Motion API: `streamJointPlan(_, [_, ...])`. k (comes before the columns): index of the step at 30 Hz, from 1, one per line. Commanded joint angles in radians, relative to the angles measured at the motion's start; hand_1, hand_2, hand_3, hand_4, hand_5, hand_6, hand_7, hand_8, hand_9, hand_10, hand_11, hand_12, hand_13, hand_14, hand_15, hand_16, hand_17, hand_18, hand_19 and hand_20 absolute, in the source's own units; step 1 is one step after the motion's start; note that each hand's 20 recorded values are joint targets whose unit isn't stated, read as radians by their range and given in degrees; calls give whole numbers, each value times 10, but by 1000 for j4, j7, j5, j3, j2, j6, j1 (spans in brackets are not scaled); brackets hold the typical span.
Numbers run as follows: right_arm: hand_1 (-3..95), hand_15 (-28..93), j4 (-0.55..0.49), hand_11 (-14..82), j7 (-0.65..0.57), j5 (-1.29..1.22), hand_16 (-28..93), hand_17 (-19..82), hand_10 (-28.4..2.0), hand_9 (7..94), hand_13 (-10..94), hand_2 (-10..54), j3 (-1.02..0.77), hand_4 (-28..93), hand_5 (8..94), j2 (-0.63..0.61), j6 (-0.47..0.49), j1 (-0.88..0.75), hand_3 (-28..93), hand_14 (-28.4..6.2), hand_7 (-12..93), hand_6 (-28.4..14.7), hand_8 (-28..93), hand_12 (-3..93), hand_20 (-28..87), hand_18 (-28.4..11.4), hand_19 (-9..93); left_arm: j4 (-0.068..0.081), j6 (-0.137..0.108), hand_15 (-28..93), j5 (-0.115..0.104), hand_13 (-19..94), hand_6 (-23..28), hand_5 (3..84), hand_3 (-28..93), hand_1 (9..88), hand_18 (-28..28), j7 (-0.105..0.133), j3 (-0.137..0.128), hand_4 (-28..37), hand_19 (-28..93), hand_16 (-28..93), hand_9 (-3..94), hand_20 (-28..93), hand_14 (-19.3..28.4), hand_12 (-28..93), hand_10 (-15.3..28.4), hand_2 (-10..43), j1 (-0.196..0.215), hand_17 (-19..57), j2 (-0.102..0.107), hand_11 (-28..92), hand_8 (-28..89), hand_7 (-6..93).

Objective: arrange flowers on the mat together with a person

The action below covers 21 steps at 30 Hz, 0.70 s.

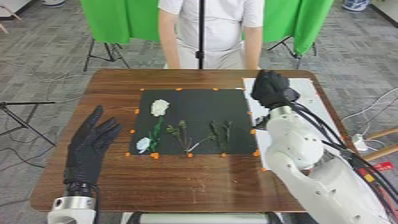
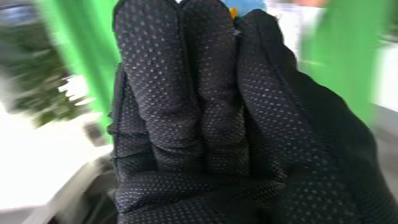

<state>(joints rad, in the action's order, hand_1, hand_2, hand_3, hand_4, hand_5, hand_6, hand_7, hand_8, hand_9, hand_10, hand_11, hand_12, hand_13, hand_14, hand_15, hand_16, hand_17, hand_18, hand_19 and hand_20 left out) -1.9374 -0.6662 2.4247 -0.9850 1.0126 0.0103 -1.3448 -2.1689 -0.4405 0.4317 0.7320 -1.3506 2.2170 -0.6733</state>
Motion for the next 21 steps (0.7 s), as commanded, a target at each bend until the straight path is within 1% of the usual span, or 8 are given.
streamJointPlan(1, [614, 369, 70, 176, 113, 30, 298, 312, -66, 937, 864, -95, 223, -283, 870, 157, -19, 147, 643, -22, 146, 29, 9, 274, -67, -170, 914, 2, 5, 340, 3, 238, 60, 279, 734, 229, 187, 7, 4, -283, 451, -43, 300, 102, 227, 110, 186, 113, 0, -82, 8, 213, -98, 120])
streamJointPlan(7, [606, 375, 151, 168, 142, -29, 297, 301, -64, 937, 856, -95, 319, -283, 866, 195, 36, 210, 653, -24, 148, 28, 7, 279, -68, -166, 903, 9, 14, 339, 7, 238, 60, 279, 735, 229, 187, 3, 8, -283, 450, -43, 301, 103, 227, 110, 186, 112, -11, -82, 6, 214, -99, 120])
streamJointPlan(12, [602, 381, 203, 159, 124, -43, 294, 295, -63, 937, 846, -95, 369, -283, 858, 218, 52, 239, 655, -26, 148, 32, 2, 286, -62, -168, 899, 12, 25, 339, 23, 238, 61, 279, 733, 230, 187, -18, -6, -283, 450, -42, 301, 102, 227, 109, 186, 113, -1, -82, -8, 214, -99, 120])
streamJointPlan(13, [601, 388, 214, 148, 127, -38, 289, 291, -62, 937, 840, -95, 377, -283, 847, 222, 42, 241, 653, -27, 144, 37, -9, 293, -54, -168, 896, 12, 22, 339, 21, 238, 61, 280, 734, 229, 188, -14, -1, -283, 450, -42, 301, 102, 227, 109, 186, 113, -5, -82, -6, 214, -99, 120])
streamJointPlan(15, [600, 395, 233, 130, 129, -25, 281, 285, -62, 937, 828, -95, 395, -283, 828, 229, 36, 249, 645, -28, 137, 43, -21, 302, -42, -168, 891, 14, 28, 339, 26, 238, 61, 280, 734, 229, 188, -24, -4, -283, 451, -42, 301, 103, 228, 110, 187, 113, -9, -82, -12, 215, -98, 120])
streamJointPlan(16, [599, 400, 242, 119, 130, -22, 277, 280, -62, 935, 821, -95, 404, -283, 816, 232, 34, 254, 636, -29, 132, 46, -28, 306, -36, -168, 888, 16, 33, 339, 34, 238, 61, 280, 734, 229, 188, -36, -8, -283, 451, -42, 301, 103, 228, 110, 187, 113, -11, -82, -19, 215, -98, 120])
streamJointPlan(17, [599, 402, 251, 112, 132, -20, 275, 279, -62, 935, 814, -95, 412, -283, 812, 239, 35, 259, 629, -29, 131, 46, -29, 311, -34, -167, 887, 15, 31, 340, 32, 238, 61, 280, 734, 230, 188, -35, -6, -283, 451, -42, 301, 103, 228, 110, 186, 113, -13, -82, -15, 214, -98, 120])
streamJointPlan(21, [598, 406, 271, 96, 142, 3, 267, 274, -63, 934, 807, -95, 435, -283, 810, 257, 45, 270, 613, -31, 128, 46, -31, 317, -30, -168, 884, 20, 41, 339, 45, 239, 61, 280, 734, 230, 187, -55, -8, -283, 450, -42, 301, 102, 227, 109, 186, 112, -26, -82, -24, 214, -99, 120])
